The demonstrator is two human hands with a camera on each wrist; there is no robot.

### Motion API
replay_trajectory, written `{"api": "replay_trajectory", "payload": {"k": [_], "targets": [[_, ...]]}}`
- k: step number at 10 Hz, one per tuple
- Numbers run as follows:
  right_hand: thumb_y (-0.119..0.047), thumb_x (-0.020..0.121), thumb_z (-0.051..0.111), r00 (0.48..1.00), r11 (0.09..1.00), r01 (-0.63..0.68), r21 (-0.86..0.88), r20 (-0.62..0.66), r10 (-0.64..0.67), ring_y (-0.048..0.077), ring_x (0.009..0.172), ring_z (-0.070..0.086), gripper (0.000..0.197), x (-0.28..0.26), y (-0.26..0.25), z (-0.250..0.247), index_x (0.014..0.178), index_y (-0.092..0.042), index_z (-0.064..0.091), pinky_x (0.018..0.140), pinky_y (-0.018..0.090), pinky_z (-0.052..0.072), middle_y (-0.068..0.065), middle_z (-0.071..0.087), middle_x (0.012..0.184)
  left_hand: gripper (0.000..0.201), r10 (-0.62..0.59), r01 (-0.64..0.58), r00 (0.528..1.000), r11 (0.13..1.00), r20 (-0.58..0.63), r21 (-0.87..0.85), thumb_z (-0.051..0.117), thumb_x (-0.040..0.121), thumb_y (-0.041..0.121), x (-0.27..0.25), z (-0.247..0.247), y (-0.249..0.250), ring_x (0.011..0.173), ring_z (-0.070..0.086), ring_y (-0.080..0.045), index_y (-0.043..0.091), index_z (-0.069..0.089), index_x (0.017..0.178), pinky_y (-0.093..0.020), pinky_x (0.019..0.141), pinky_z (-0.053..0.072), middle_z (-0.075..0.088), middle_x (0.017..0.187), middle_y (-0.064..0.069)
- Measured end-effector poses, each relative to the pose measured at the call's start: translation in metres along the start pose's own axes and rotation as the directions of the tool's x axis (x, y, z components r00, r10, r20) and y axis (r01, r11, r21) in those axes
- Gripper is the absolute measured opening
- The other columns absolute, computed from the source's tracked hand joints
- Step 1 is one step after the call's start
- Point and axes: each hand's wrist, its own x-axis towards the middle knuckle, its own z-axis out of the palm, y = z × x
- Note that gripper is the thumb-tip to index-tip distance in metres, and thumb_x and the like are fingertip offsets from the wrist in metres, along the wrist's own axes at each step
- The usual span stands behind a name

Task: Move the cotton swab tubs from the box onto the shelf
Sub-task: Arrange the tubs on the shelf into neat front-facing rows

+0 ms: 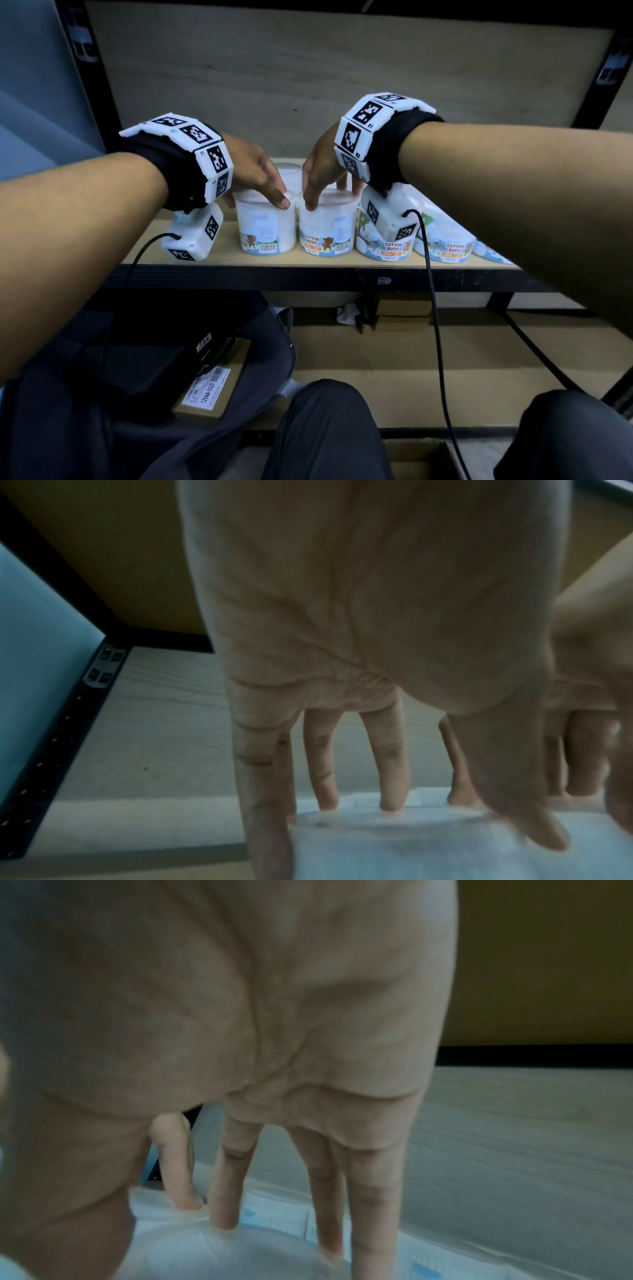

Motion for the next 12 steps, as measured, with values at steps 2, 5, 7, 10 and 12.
{"api": "replay_trajectory", "payload": {"k": [2,5,7,10,12], "targets": [[-0.02,0.078,0.076,0.995,0.983,0.1,0.151,-0.014,-0.099,0.012,0.075,0.058,0.043,-0.006,0.012,0.005,0.119,-0.026,0.064,0.089,0.038,0.056,0.005,0.062,0.103,0.062,-0.027,0.05,0.993,0.978,-0.117,0.204,0.07,0.07,0.067,-0.001,0.01,0.014,0.098,0.056,-0.024,0.019,0.067,0.109,-0.038,0.088,0.052,0.057,0.117,-0.003],[-0.029,0.086,0.074,0.988,0.954,0.156,0.257,-0.022,-0.156,0.012,0.102,0.056,0.043,-0.003,0.021,0.002,0.127,-0.027,0.062,0.1,0.038,0.051,0.002,0.058,0.125,0.092,-0.059,0.055,0.998,0.978,0.011,0.2,0.061,0.063,0.082,-0.001,0.001,0.01,0.125,0.047,-0.025,0.03,0.046,0.138,-0.039,0.095,0.05,0.042,0.146,-0.002],[-0.025,0.086,0.074,0.986,0.952,0.165,0.259,-0.019,-0.166,0.013,0.109,0.048,0.054,-0.003,0.023,-0.005,0.136,-0.032,0.053,0.104,0.038,0.047,0.008,0.05,0.14,0.1,0.001,0.017,0.979,0.996,0.205,-0.083,0.088,0.046,0.042,0.003,-0.01,-0.009,0.136,0.04,-0.023,0.044,0.048,0.138,-0.044,0.108,0.039,0.043,0.149,0.002],[-0.021,0.079,0.079,0.986,0.971,0.143,0.193,0.052,-0.156,0.025,0.104,0.067,0.054,0.008,0.024,0.002,0.124,-0.045,0.06,0.092,0.035,0.056,0.007,0.059,0.124,0.056,0.04,-0.026,0.98,0.997,0.195,-0.077,0.079,0.08,0.017,0.002,-0.008,-0.012,0.118,0.06,-0.021,0.027,0.06,0.132,-0.044,0.103,0.047,0.066,0.125,0.0],[-0.02,0.081,0.078,0.984,0.957,0.169,0.235,0.005,-0.176,0.008,0.082,0.061,0.051,0.005,0.029,0.004,0.126,-0.039,0.062,0.091,0.036,0.057,0.005,0.061,0.119,0.099,0.07,-0.053,0.98,0.994,0.188,-0.093,0.092,0.029,0.057,0.001,-0.008,-0.013,0.096,0.069,-0.013,0.026,0.069,0.12,-0.033,0.085,0.056,0.075,0.106,0.002]]}}
